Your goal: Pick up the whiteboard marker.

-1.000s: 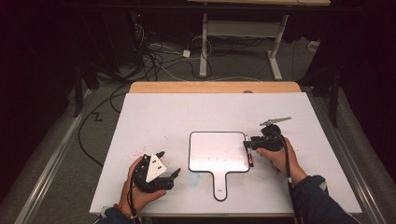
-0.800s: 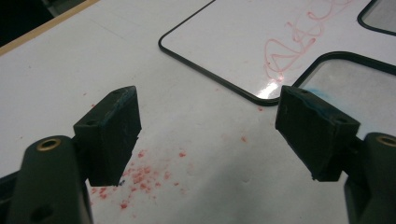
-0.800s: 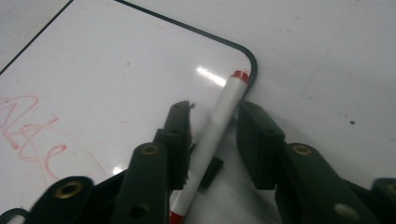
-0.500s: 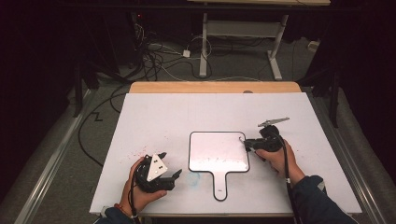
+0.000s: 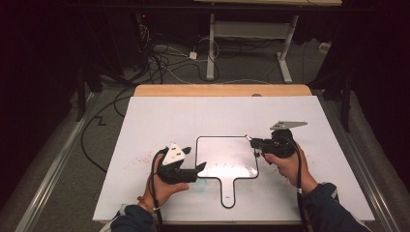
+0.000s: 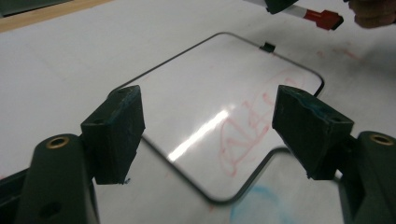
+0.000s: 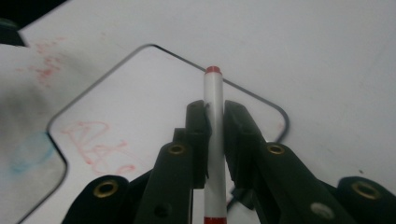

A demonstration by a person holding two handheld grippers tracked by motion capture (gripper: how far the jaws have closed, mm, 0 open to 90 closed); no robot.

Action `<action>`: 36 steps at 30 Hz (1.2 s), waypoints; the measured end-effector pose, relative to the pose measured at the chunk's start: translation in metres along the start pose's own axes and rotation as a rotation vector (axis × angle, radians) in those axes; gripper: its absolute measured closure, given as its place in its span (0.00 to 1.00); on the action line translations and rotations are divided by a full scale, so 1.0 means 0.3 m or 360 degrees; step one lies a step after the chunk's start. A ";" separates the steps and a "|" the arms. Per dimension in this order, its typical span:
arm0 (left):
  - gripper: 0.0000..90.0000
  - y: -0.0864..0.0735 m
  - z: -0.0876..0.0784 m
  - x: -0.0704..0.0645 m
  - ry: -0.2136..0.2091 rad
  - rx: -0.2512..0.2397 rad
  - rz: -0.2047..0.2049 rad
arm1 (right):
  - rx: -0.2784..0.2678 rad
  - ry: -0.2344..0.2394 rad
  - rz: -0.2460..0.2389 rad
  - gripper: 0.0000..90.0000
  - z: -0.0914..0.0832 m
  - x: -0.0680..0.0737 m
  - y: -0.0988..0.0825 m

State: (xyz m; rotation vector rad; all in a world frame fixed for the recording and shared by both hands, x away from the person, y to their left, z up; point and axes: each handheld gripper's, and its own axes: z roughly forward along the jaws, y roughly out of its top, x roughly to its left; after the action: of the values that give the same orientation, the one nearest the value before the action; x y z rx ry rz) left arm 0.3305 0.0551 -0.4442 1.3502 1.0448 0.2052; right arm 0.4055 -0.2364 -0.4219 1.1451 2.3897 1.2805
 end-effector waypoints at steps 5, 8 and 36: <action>0.28 0.001 0.093 -0.094 -0.0135 0.0041 -0.0064 | -0.0089 0.0065 -0.0100 0.90 -0.010 0.074 0.005; 0.29 -0.016 0.141 -0.142 -0.0192 0.0076 -0.0082 | -0.0121 0.0084 -0.0124 0.90 -0.010 0.113 -0.002; 0.61 -0.059 0.244 -0.216 -0.0234 0.0084 -0.0121 | -0.0314 0.0172 -0.0162 0.90 -0.025 0.206 -0.017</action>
State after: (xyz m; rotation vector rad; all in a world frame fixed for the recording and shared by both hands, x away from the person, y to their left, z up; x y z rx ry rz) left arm 0.3384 -0.0437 -0.4371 1.3494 0.9814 0.0209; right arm 0.3569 -0.1988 -0.4105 0.9085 2.2983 1.5387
